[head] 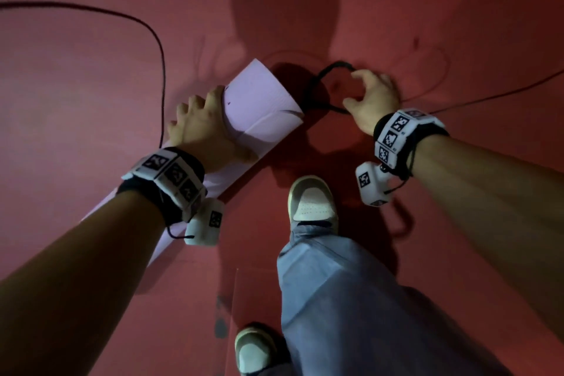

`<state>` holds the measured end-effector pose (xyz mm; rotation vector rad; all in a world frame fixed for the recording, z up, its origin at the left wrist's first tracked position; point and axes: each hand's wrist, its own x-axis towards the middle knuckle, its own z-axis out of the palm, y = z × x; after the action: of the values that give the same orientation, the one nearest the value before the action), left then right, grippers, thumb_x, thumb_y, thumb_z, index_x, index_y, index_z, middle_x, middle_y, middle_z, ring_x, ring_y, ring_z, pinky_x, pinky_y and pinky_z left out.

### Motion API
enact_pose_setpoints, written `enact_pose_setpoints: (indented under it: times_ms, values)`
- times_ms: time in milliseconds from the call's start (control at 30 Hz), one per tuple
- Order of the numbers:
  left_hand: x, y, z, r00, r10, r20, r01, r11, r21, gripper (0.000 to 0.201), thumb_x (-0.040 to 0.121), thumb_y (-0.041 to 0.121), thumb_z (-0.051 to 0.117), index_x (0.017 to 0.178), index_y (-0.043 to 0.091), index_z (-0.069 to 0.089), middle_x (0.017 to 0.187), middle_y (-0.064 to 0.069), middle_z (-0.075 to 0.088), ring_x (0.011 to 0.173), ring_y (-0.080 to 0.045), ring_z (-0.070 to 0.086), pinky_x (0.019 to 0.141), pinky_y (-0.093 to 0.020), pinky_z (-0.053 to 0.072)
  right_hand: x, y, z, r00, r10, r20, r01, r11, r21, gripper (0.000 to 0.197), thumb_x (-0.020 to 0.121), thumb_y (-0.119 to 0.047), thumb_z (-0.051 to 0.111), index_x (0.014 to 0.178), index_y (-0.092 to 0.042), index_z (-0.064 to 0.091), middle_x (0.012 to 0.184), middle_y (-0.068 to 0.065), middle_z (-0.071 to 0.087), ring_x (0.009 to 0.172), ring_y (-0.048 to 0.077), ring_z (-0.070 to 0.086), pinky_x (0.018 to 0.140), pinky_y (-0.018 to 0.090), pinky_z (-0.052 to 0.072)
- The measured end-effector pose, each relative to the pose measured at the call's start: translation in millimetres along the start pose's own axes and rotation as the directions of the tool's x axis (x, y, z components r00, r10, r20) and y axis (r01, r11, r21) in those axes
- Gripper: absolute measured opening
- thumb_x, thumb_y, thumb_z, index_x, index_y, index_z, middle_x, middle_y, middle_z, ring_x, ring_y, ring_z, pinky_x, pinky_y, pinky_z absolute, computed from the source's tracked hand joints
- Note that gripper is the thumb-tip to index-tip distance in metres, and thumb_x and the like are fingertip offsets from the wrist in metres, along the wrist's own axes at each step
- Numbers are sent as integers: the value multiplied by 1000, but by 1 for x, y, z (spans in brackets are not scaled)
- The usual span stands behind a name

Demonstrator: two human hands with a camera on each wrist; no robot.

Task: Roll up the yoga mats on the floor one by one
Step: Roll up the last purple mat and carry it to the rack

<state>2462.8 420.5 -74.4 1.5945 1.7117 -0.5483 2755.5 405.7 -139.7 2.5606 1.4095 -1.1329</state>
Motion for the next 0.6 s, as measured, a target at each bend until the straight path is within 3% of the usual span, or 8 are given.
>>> enact_pose_setpoints:
  times_ms: [100, 200, 267, 367, 433, 500, 600]
  values:
    - [2, -4, 4, 998, 31, -55, -33, 999, -31, 132, 44, 62, 89, 152, 33, 20, 140, -10, 42, 129, -37, 38, 106, -57, 36, 10, -1, 16, 994, -6, -105, 0, 998, -61, 58, 88, -26, 70, 141, -30, 45, 141, 7, 41, 130, 29, 41, 108, 39, 40]
    - [3, -6, 5, 997, 45, -59, -49, 996, -78, 133, 40, 68, 85, 151, 36, 20, 140, -6, 43, 129, -34, 38, 106, -56, 36, 18, -1, 27, 976, -12, -218, -2, 998, -64, 59, 88, -22, 71, 139, -27, 43, 140, 9, 37, 119, 29, 51, 101, 37, 46]
    - [1, -7, 4, 997, 45, -63, -52, 993, -108, 132, 35, 71, 77, 150, 37, 21, 138, -4, 44, 128, -33, 39, 107, -56, 36, 26, 3, 28, 975, -31, -221, 20, 998, -53, 48, 88, -21, 71, 132, -23, 49, 135, 11, 41, 113, 30, 55, 100, 36, 46]
    - [0, -7, 3, 997, 48, -54, -54, 992, -116, 135, 26, 77, 64, 148, 40, 20, 136, -4, 44, 127, -32, 40, 106, -55, 38, 37, 10, 17, 977, -74, -201, 72, 997, -20, 20, 88, -20, 71, 106, -19, 63, 112, 10, 60, 100, 28, 60, 88, 31, 46]
    - [-1, -7, 3, 997, 52, -49, -57, 992, -111, 133, 30, 75, 71, 148, 40, 20, 135, -5, 44, 126, -33, 41, 105, -55, 39, 39, 6, 9, 983, -68, -169, 66, 998, -17, 7, 89, -21, 70, 94, -18, 65, 97, 7, 65, 88, 25, 59, 77, 27, 43]
    - [-4, -7, 4, 997, 60, -50, -65, 994, -87, 130, 38, 69, 83, 148, 38, 20, 132, -7, 44, 125, -35, 41, 104, -55, 41, 39, -3, 2, 989, -55, -139, 60, 998, 27, 5, 89, -23, 67, 88, -18, 64, 95, 9, 65, 87, 27, 60, 74, 28, 42]
    - [-5, -4, 4, 998, 53, -37, -54, 998, -33, 128, 46, 58, 90, 149, 34, 19, 128, -8, 44, 122, -36, 42, 100, -55, 44, 39, -28, -11, 977, -14, -215, 75, 958, 277, 10, 80, -27, 62, 79, -17, 59, 83, 6, 66, 81, 27, 64, 73, 32, 47]
